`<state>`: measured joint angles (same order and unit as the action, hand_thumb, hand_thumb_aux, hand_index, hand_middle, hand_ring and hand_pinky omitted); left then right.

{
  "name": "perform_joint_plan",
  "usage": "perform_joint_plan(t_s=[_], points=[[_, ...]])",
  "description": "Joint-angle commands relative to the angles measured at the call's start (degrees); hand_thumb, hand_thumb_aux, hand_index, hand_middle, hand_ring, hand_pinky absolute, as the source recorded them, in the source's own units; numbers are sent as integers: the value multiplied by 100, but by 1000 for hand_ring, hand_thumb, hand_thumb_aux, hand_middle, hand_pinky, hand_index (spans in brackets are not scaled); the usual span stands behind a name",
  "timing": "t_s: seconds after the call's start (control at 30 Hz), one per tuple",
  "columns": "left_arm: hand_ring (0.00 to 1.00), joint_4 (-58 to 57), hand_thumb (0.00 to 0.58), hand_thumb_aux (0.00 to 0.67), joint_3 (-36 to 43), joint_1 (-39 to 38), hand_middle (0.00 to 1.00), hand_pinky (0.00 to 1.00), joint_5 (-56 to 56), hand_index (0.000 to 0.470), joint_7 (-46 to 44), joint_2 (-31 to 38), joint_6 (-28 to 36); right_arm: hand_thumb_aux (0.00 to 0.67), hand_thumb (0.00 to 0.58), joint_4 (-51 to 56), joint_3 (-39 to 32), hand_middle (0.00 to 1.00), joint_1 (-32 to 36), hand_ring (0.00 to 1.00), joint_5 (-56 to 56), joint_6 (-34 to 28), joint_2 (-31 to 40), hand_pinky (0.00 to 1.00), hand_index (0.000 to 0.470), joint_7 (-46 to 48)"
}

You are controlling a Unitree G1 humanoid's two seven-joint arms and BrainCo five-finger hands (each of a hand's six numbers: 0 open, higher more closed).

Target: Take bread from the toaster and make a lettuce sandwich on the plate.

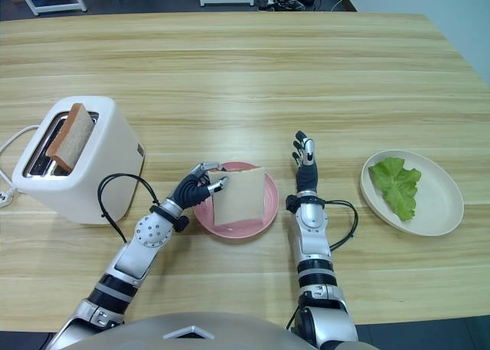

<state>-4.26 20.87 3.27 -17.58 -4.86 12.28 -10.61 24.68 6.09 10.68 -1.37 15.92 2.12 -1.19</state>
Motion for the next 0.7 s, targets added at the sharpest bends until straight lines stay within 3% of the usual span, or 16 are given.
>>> perform_joint_plan(t_s=[0.03, 0.13, 0.17, 0.2, 0.27, 0.37, 0.5, 0.7], points=[[1000, -162, 580, 670, 11, 116, 1000, 1000, -465, 470, 101, 100, 168, 0, 0, -53, -9, 0, -20, 0, -26, -68, -18, 0, 0, -1], [1000, -243, 580, 670, 5, 168, 1000, 1000, -763, 470, 149, 209, 167, 0, 0, -100, 2, 0, -59, 0, -23, -75, -1, 0, 0, -6], [0, -295, 334, 234, 65, 213, 0, 0, -972, 164, 207, 279, 138, 0, 0, -104, 3, 0, -66, 0, -22, -77, 0, 0, 0, -7], [0, -345, 0, 0, 145, 262, 0, 0, -1291, 0, 360, 352, 153, 0, 0, -104, 0, 0, -67, 0, -21, -82, -1, 0, 0, -6], [0, -406, 0, 0, 327, 376, 0, 0, -2147, 0, 853, 513, 256, 0, 0, -105, -7, 0, -68, 0, -19, -89, -2, 0, 0, 4], [0, -165, 0, 0, 522, 510, 0, 0, -3286, 0, 2053, 733, -88, 0, 0, -117, -6, 0, -78, 0, -19, -97, 11, 0, 0, 16], [0, 876, 0, 0, 596, 414, 0, 0, -4892, 0, 3407, 991, 127, 0, 0, -165, -34, 0, -95, 0, -4, -123, -9, 0, 0, 23], [0, 2478, 0, 0, 114, -128, 0, 0, -5449, 0, 4210, 1087, 307, 0, 0, -497, -244, 0, -177, 0, 259, -25, 59, 0, 0, 4]])
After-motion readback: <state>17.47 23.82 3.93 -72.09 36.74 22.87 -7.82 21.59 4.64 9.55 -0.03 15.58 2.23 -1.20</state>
